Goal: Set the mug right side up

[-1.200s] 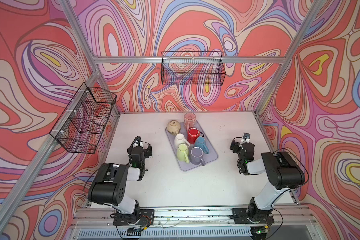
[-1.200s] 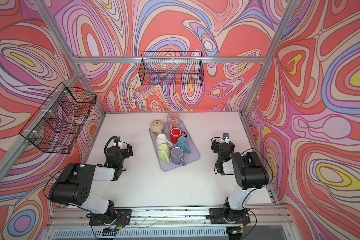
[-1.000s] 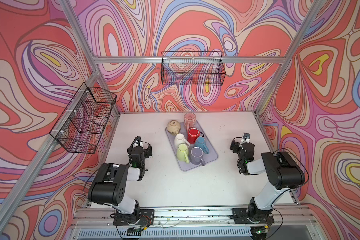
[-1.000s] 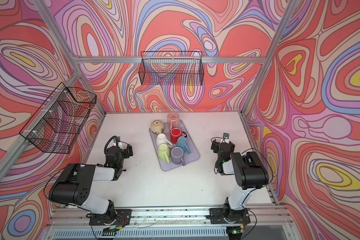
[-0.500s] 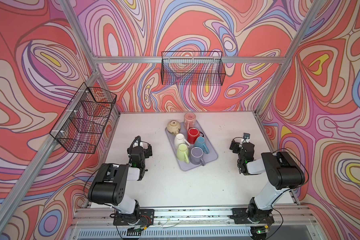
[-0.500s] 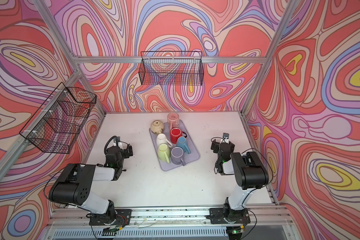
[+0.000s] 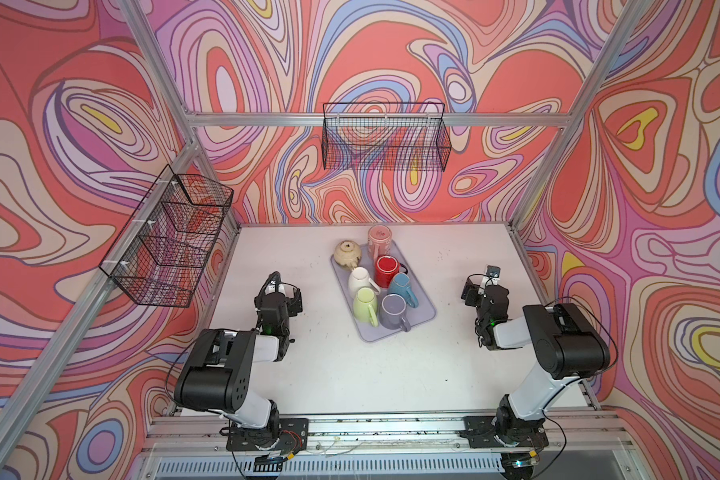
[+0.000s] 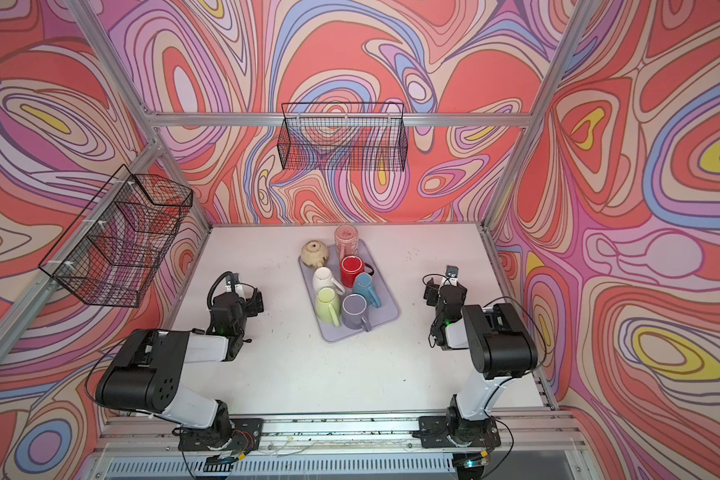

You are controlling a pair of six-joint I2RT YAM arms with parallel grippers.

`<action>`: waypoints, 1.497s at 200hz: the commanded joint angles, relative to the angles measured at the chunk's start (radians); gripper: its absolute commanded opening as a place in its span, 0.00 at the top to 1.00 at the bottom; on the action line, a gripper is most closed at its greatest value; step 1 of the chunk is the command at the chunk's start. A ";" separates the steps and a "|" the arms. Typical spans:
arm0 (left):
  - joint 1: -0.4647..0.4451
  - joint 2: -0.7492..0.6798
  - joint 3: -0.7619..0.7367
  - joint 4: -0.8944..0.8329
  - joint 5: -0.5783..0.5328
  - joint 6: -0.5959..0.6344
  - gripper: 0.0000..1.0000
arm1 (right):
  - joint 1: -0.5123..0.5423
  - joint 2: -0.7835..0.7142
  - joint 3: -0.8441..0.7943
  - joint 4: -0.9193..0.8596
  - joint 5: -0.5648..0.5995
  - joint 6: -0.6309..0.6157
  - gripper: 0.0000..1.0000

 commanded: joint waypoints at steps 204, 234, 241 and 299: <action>-0.266 -0.644 0.556 -1.339 0.562 -0.071 0.19 | 0.366 -0.706 0.378 -1.421 -0.383 0.058 0.35; -0.267 -0.674 0.487 -1.303 0.569 -0.082 0.20 | 0.455 -0.643 0.381 -1.453 -0.324 0.038 0.36; -0.266 -0.679 0.471 -1.283 0.564 -0.095 0.20 | 0.464 -0.627 0.380 -1.455 -0.312 0.034 0.36; -0.273 -0.683 0.500 -1.311 0.452 -0.173 0.24 | 0.598 -0.466 0.397 -1.466 -0.241 0.006 0.38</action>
